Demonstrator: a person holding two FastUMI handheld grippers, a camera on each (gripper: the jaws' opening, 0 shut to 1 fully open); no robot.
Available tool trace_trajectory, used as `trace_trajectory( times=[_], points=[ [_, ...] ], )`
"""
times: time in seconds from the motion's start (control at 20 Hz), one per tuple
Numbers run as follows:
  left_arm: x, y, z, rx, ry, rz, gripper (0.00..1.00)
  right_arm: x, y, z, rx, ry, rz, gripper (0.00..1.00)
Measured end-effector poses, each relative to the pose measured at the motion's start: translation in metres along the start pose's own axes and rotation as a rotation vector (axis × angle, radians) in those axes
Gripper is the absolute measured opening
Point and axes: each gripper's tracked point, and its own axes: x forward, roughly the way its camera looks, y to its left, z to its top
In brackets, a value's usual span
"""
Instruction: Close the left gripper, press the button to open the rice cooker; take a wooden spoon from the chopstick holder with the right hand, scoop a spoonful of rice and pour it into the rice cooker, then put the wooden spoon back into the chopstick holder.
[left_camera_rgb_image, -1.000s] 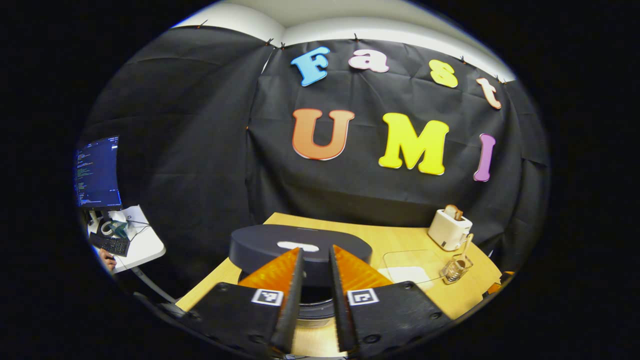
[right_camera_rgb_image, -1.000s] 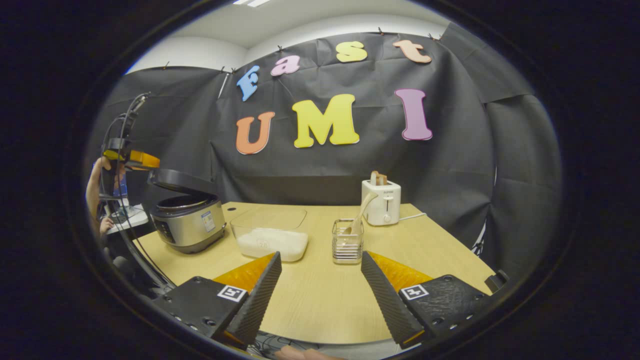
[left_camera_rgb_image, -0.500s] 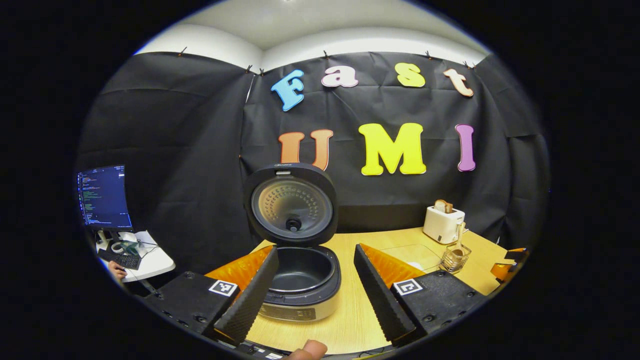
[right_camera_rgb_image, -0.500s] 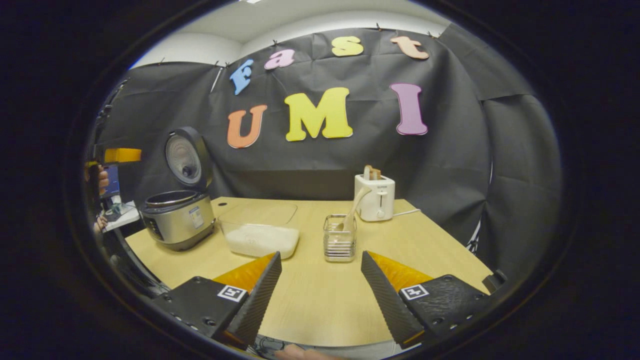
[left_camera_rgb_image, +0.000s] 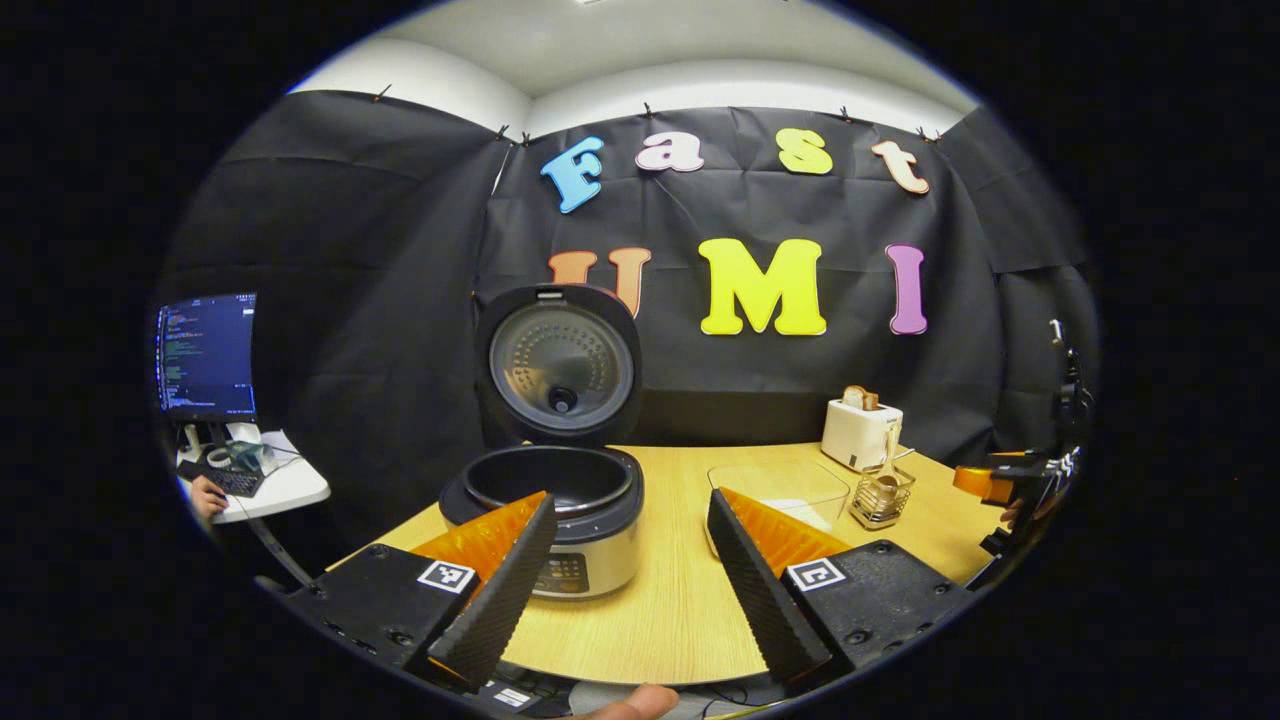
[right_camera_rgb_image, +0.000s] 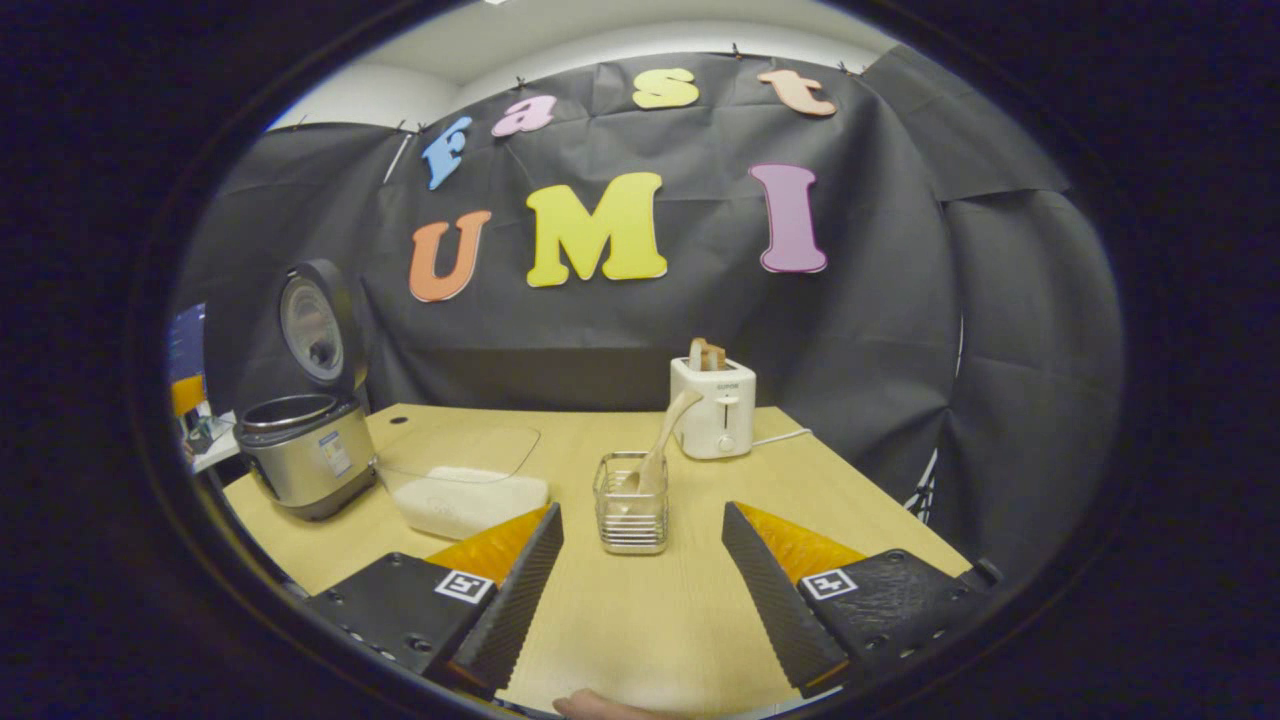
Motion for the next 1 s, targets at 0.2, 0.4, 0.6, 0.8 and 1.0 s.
trace_trajectory(
  times=[0.2, 0.4, 0.6, 0.8, 1.0],
  points=[
    [0.008, -0.001, -0.03, -0.027, 0.041, -0.011, 0.97, 0.038, -0.017, 0.029, 0.021, -0.031, -0.025, 0.96],
    [0.018, 0.001, -0.035, -0.022, 0.024, 0.01, 0.98, 0.097, -0.017, 0.042, 0.014, 0.008, 0.013, 0.95],
    [0.031, 0.007, -0.032, -0.013, 0.01, 0.036, 0.97, 0.161, -0.027, 0.036, 0.031, 0.081, 0.019, 0.96],
    [0.046, 0.008, -0.033, -0.015, 0.017, 0.056, 0.98, 0.218, -0.032, 0.013, 0.103, 0.199, 0.052, 0.96],
    [0.059, 0.006, -0.035, 0.013, 0.029, 0.062, 0.98, 0.248, -0.024, 0.005, 0.147, 0.246, 0.092, 0.94]
  ],
)
